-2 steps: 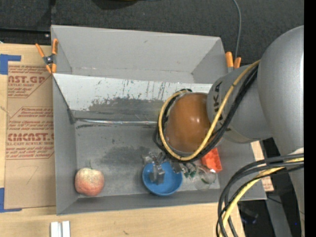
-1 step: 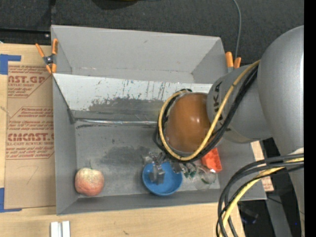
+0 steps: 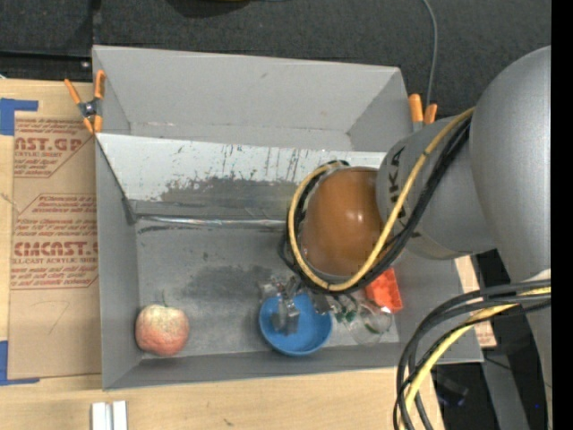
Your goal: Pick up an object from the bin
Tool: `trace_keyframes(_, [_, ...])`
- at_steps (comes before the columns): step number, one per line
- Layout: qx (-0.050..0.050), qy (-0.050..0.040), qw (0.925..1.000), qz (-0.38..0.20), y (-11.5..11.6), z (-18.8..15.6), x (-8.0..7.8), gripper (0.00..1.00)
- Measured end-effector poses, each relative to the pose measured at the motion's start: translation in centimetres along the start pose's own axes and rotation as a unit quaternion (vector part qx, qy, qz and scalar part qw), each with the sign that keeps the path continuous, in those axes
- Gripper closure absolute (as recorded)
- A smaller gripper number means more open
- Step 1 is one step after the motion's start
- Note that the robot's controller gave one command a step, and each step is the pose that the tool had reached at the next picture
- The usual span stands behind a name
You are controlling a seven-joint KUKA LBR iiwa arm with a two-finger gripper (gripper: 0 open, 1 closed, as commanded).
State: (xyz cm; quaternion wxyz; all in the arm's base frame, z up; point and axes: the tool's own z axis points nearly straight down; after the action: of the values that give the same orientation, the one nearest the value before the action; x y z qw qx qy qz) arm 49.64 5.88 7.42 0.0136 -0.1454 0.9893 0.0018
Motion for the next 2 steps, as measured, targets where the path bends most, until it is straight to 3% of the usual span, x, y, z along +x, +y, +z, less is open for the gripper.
trace_keyframes(2, [-0.001, 0.0035, 1.0000, 0.000, 0.1, -4.2, 0.1, 1.00])
